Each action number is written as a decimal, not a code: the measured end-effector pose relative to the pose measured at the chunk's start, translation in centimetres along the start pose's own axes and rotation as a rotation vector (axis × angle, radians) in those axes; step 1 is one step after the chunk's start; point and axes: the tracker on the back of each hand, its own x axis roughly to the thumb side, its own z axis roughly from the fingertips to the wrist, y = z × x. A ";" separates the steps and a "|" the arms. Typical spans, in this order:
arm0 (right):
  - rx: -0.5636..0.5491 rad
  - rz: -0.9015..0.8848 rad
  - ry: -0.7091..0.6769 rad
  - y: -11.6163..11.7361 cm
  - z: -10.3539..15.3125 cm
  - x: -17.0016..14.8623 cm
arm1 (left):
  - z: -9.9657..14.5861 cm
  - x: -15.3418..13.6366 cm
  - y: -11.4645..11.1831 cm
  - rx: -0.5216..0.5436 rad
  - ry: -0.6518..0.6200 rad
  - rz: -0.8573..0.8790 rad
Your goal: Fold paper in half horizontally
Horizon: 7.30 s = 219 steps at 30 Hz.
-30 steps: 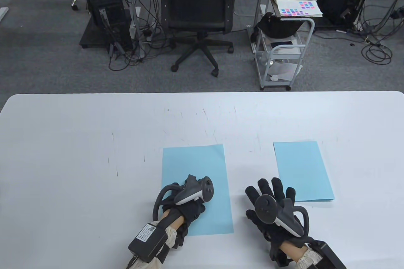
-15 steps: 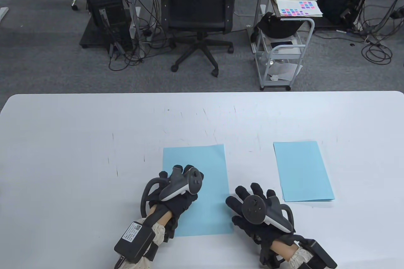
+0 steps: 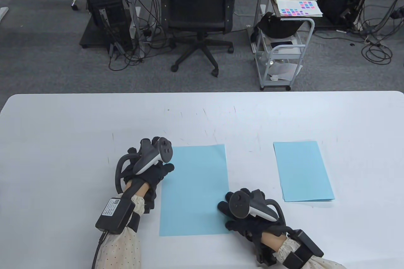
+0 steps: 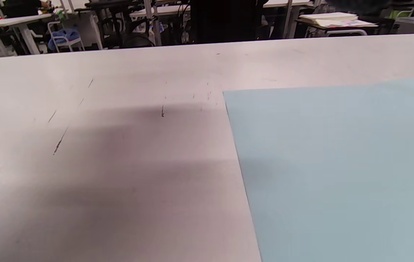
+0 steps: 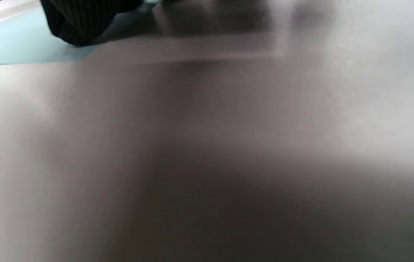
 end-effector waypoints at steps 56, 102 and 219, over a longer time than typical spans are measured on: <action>0.008 -0.001 0.019 0.2 -0.2 -0.1 | 0.3 -1.0 -1.6 0.080 -0.090 0.449; 0.030 -0.081 0.077 0.0 -0.5 -0.7 | 7.2 -1.6 -9.8 0.109 -0.234 0.038; -0.013 -0.040 0.196 -2.5 -5.2 1.9 | 7.4 0.2 -12.0 -0.089 -0.181 -0.153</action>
